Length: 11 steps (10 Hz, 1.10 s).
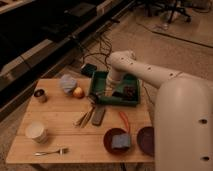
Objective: Place brush in tray
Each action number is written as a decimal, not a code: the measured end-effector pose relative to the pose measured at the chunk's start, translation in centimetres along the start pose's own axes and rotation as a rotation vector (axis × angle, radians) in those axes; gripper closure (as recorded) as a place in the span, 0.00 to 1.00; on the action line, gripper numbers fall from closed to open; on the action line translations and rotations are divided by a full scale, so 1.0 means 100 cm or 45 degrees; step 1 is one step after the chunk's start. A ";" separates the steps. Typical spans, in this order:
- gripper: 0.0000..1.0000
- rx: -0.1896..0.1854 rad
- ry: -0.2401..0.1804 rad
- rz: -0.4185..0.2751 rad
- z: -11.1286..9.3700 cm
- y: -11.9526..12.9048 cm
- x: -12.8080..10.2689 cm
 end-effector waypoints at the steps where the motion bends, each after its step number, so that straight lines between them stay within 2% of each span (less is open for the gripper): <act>1: 1.00 0.007 0.001 0.000 0.001 0.000 0.001; 4: 1.00 0.030 -0.051 0.073 0.001 0.000 0.015; 5: 1.00 0.030 -0.069 0.126 0.003 0.001 0.021; 9: 1.00 0.022 -0.084 0.201 0.013 0.005 0.028; 11: 1.00 0.025 -0.116 0.238 0.011 0.004 0.033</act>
